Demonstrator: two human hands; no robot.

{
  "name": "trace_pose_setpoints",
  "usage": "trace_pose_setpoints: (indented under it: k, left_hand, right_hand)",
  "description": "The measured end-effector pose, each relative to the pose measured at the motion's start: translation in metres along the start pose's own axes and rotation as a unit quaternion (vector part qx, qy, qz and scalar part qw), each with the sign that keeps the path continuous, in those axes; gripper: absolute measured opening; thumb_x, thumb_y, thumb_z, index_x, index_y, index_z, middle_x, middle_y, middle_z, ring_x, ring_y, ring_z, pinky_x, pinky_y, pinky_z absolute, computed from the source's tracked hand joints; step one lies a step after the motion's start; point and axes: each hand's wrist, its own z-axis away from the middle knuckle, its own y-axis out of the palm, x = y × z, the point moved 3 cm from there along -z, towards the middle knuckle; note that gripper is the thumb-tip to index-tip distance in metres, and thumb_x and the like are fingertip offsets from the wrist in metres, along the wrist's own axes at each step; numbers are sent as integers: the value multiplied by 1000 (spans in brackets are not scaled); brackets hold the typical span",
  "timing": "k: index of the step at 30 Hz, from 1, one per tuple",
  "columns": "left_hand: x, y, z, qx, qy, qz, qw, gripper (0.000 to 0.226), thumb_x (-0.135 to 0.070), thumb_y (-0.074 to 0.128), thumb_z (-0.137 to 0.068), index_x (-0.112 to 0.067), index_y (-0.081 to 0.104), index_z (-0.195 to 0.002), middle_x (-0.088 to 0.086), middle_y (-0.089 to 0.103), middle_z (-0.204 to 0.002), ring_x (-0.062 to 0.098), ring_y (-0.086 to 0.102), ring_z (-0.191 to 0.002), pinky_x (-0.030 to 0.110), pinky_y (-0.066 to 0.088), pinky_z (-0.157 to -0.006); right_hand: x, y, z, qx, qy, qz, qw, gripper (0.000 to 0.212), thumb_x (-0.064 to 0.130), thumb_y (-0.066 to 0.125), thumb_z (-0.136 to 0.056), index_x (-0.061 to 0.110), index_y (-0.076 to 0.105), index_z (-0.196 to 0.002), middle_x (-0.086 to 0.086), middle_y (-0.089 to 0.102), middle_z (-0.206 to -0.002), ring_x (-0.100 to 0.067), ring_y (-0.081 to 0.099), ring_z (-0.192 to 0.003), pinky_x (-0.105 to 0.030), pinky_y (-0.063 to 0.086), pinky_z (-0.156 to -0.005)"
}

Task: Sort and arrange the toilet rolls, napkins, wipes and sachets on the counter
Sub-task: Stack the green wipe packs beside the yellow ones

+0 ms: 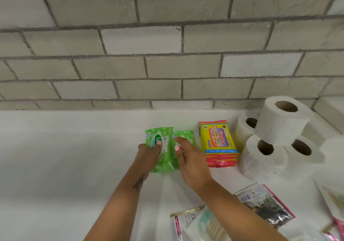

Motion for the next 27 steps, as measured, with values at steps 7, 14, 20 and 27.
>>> trace_pose_setpoints:
  k: [7, 14, 20, 27]
  left_hand:
    - [-17, 39, -11, 60, 25, -137, 988, 37, -6, 37, -98, 8, 44, -131, 24, 52, -130, 28, 55, -99, 19, 39, -56]
    - [-16, 45, -19, 56, 36, -271, 960, 33, -10, 42, -94, -2, 52, -124, 15, 52, -130, 32, 50, -120, 33, 44, -93]
    - [-17, 49, -19, 57, 91, -234, 966, 28, -15, 42, -92, -7, 48, -119, 19, 53, -119, 35, 55, -108, 36, 45, -83]
    - [-17, 53, -15, 63, 133, -254, 956, 40, -23, 45, -92, -26, 44, -132, 15, 53, -122, 37, 51, -111, 44, 45, -96]
  right_hand:
    - [-7, 4, 3, 155, -6, 160, 975, 52, 22, 55, -92, 18, 37, -141, -6, 19, -157, -23, 36, -137, -31, 34, -107]
    - [-9, 0, -1, 195, 26, 258, 946, 67, -9, 42, -85, 15, 26, -146, -8, 10, -158, -27, 34, -137, -34, 37, -102]
    - [-11, -1, -8, 168, 34, 326, 930, 56, -6, 45, -87, 3, 30, -140, -17, 28, -149, -29, 29, -136, -36, 38, -104]
    - [-8, 3, -12, 171, 51, 356, 917, 47, -4, 47, -87, -2, 37, -133, -23, 39, -138, -33, 38, -129, -38, 41, -100]
